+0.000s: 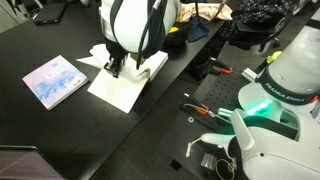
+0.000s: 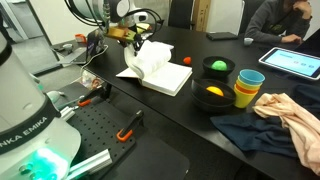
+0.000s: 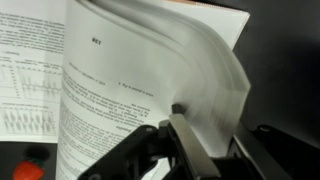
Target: Pick up the black bowl on top of the book and put it in the empty black bowl then open the orange book and flip the pages.
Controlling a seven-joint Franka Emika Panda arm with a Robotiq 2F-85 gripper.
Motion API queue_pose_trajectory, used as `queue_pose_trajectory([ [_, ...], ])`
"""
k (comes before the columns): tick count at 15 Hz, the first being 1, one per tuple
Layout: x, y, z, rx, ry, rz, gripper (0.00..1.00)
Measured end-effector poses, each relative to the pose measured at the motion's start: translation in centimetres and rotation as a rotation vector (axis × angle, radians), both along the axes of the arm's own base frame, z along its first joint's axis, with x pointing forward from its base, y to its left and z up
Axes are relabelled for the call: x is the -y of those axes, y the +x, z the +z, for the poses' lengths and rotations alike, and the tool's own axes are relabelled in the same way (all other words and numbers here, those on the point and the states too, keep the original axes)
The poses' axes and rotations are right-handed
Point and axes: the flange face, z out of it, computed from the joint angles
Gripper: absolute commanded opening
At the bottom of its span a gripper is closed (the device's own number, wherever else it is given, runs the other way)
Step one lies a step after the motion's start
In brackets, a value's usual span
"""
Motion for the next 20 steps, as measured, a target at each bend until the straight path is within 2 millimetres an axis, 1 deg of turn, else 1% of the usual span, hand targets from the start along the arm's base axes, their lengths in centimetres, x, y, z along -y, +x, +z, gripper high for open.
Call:
queue_pose_trajectory([
  [1,-0.6,-0.4,-0.4,-0.011,0.007,0.012,0.53],
  [2,-1.1,-0.8,-0.8,-0.023,0.016,0.021,0.58],
  [3,-1.6,-1.1,-1.1,-0.035,0.026,0.028,0.6],
  [4,-1.9,-1.4,-1.4,-0.046,0.036,0.032,0.66],
  [8,-2.6,-2.2,-2.5,-0.098,0.091,0.029,0.97],
  [10,-2.5,-2.4,-3.0,-0.123,0.118,0.02,1.0],
  [13,-2.2,-2.4,-3.5,-0.146,0.146,0.013,1.0],
  [17,-1.7,-2.1,-3.3,-0.138,0.161,0.013,1.0],
  [20,-0.8,-1.8,-3.6,-0.108,0.124,0.056,1.0],
])
